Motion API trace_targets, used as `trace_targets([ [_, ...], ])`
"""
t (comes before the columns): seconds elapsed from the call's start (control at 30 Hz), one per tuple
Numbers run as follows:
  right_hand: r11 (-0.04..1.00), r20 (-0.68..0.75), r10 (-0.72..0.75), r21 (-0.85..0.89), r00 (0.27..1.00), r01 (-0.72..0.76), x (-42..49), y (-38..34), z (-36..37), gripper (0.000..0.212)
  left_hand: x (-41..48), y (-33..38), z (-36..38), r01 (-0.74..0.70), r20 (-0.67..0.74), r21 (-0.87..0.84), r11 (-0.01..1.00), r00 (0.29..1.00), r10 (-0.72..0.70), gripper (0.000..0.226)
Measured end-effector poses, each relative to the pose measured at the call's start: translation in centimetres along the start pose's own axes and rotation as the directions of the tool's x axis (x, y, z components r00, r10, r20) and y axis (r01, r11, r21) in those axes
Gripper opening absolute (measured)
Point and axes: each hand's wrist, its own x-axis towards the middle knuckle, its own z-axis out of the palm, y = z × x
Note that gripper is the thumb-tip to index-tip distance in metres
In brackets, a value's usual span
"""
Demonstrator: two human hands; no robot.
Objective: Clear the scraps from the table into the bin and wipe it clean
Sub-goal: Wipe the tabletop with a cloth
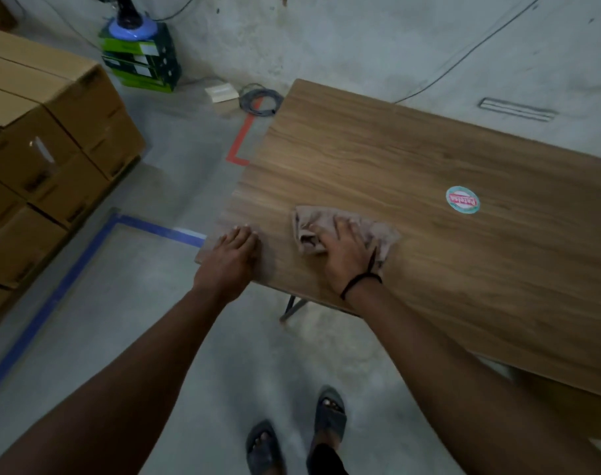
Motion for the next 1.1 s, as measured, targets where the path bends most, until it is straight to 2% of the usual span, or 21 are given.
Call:
trace_targets([
  [0.07,0.999,0.041,0.03,-0.034,0.999,-0.029,-0.5,-0.1,1.9,0.036,0.1,0.5,0.6,-0.007,0.016,-0.048,0.999,1.0,0.008,0.048],
  [0.27,0.98,-0.005,-0.123,-0.158,0.992,0.121,-9.1,-3.6,5.3,0.046,0.3,-0.2,1.1,-0.014,0.008,-0.077,0.997,1.0,0.015,0.048],
  [0.33,0.986,0.057,-0.138,-0.087,0.989,0.143,-11.6,-4.5,5.0,0.053,0.3,-0.1,0.9,-0.014,0.011,-0.078,0.997,1.0,0.015,0.047],
  [0.37,0.988,0.03,-0.151,-0.024,0.988,0.151,-12.4,-4.6,4.9,0.056,0.3,0.0,0.8,-0.006,0.02,-0.073,0.997,1.0,0.007,0.047],
  [0.47,0.967,-0.154,-0.105,0.215,0.982,0.138,-13.1,-4.3,2.1,0.061,0.1,0.4,0.6,0.005,0.035,0.018,1.0,0.999,-0.006,0.05],
  [0.53,0.964,-0.265,-0.038,0.243,0.963,0.105,-12.0,-3.1,-0.4,0.061,0.2,1.1,0.5,-0.041,0.003,0.077,0.996,0.999,0.041,0.048],
  [0.6,0.989,-0.206,0.031,0.149,0.978,0.0,-9.6,-1.1,-2.0,0.062,0.5,2.4,0.5,-0.094,-0.019,0.05,0.994,0.995,0.096,0.043],
  [0.67,0.993,-0.07,0.115,0.042,0.991,-0.112,-7.5,0.9,-1.8,0.061,0.8,3.5,0.9,-0.124,-0.011,-0.011,0.992,0.992,0.124,0.041],
  [0.77,0.994,0.088,0.105,-0.031,0.991,-0.103,-7.2,1.2,0.8,0.05,0.9,3.5,1.4,-0.113,0.007,-0.09,0.99,0.994,0.114,0.042],
  [0.87,0.996,0.013,0.054,-0.077,0.998,-0.052,-9.8,-1.1,3.7,0.048,1.1,2.9,1.6,-0.122,0.019,-0.095,0.988,0.992,0.124,0.043],
  [1.0,1.0,0.006,-0.018,-0.012,1.0,0.018,-14.1,-3.8,5.9,0.045,1.2,3.0,1.6,-0.115,0.033,-0.073,0.991,0.992,0.118,0.044],
  [1.1,0.998,-0.091,-0.035,0.053,0.995,0.04,-15.9,-4.1,4.8,0.047,1.3,3.0,1.6,-0.106,0.039,-0.065,0.992,0.993,0.108,0.044],
])
